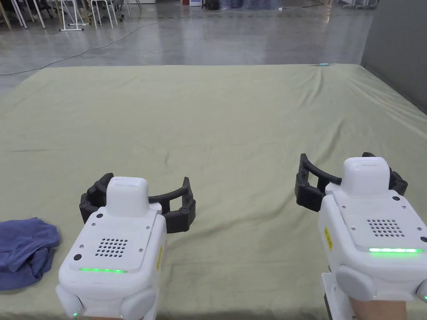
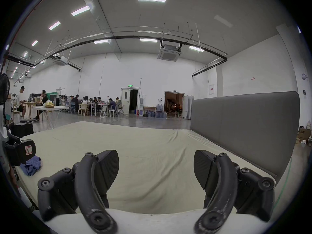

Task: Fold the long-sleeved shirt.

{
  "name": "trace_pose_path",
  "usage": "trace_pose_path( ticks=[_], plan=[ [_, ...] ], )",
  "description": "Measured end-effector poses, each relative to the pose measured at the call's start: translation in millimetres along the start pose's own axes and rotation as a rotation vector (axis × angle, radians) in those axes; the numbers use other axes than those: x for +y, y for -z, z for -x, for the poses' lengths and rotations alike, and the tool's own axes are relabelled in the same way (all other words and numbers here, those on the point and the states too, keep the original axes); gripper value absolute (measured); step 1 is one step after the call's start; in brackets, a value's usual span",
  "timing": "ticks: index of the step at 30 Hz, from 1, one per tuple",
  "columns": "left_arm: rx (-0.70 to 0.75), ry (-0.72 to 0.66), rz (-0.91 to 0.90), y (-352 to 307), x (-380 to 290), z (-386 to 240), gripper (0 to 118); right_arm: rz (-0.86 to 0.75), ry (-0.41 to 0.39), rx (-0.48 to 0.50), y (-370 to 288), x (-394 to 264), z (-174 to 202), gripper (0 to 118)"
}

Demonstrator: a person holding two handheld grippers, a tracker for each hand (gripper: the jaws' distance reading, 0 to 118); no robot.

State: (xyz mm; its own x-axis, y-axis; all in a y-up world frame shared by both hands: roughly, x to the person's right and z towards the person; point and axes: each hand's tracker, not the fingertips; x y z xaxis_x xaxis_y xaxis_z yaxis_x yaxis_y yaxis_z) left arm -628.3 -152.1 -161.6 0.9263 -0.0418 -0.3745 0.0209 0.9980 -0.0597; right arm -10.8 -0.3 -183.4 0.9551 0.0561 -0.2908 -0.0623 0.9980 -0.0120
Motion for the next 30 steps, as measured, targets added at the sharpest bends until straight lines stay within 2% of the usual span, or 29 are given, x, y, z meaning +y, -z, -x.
trace_pose_path(
  ticks=[30],
  plan=[
    [0.006, -0.003, 0.009, -2, -6, 2, 118, 0.019, -0.002, 0.005, 6, -4, 2, 92]
  ],
)
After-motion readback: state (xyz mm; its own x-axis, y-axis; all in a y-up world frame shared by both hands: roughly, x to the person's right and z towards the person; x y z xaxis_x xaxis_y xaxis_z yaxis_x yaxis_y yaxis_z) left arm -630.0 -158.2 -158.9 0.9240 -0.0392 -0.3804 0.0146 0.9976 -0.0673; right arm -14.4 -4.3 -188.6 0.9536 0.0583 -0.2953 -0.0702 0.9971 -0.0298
